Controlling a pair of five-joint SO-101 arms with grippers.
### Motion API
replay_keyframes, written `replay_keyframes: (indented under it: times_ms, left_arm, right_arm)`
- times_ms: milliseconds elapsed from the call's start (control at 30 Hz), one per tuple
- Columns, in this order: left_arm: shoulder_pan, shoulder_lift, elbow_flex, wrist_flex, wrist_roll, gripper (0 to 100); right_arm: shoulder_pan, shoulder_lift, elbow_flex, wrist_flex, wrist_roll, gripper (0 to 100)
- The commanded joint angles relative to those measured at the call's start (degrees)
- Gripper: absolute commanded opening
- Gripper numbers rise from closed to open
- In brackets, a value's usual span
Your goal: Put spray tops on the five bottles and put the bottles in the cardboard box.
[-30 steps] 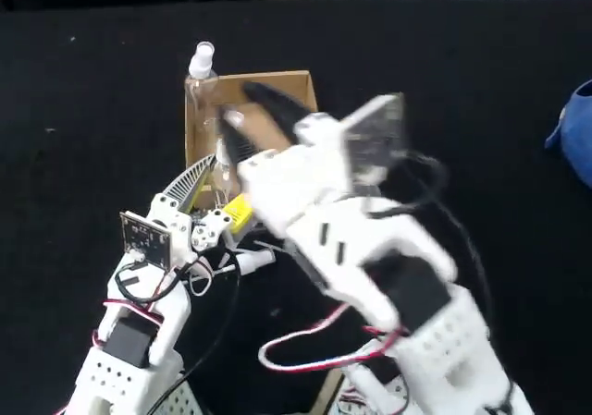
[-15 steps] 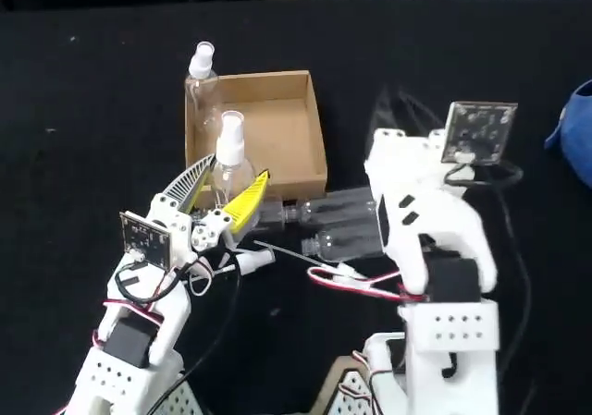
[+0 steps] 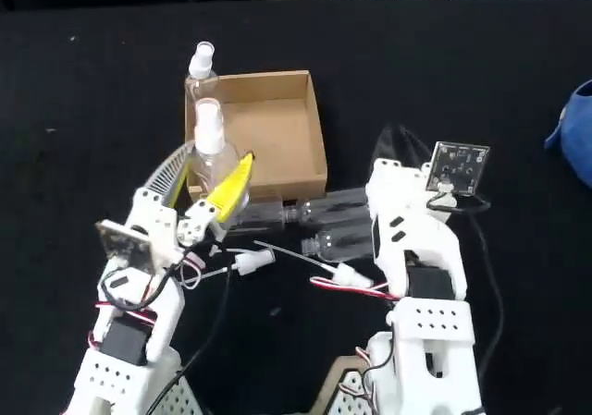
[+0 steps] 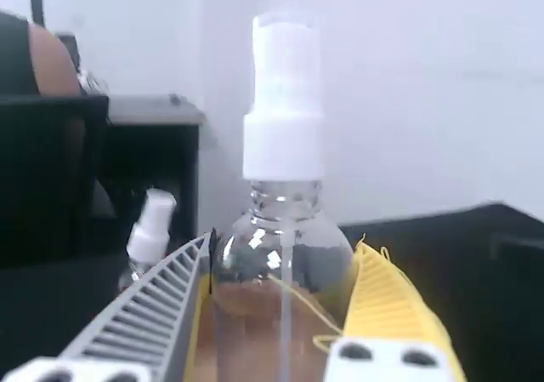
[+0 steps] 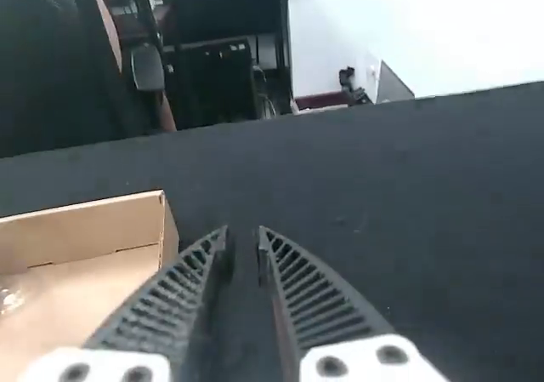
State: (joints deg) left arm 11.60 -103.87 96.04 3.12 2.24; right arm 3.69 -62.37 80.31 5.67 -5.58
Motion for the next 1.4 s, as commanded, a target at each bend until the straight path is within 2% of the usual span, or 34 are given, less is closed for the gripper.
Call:
replay_keyframes:
  times_ms: [0, 133, 300, 500, 700, 933, 1100, 1367]
  left_arm:
    - [-2.9, -0.2, -0.5, -4.7, 0.5, 3]
    - [-4.5, 1.5, -5.3, -4.7, 0.2, 3]
    - [-4.5, 14.4, -11.6, -6.2, 0.2, 3]
    - [-4.6, 35.3, -17.6, -22.5, 0.2, 3]
    - [-4.6, 54.0, -18.1, -36.7, 0.1, 3]
    - [-6.4, 71.8, -19.7, -57.2, 0.1, 3]
    - [-9.6, 83.6, -23.1, -65.0, 0.4, 3]
    - [-9.5, 99.0, -28.2, -75.2, 0.5, 3]
  right_arm:
    - [-3.6, -0.4, -0.5, 1.1, 0.5, 2.5]
    - [-5.2, -0.4, -0.5, 1.8, 0.6, 2.5]
    - [-5.1, -0.4, -0.4, 1.8, 0.6, 2.5]
    - [-5.0, -0.4, 0.1, 1.4, 0.7, 2.5]
    - [-5.0, -0.7, 0.6, 1.4, 0.7, 2.5]
    - [-5.0, -0.7, 0.7, 1.4, 0.7, 2.5]
    - [-5.0, -0.7, 0.6, 1.3, 0.7, 2.5]
    - [-5.0, -0.7, 0.6, 1.3, 0.7, 2.5]
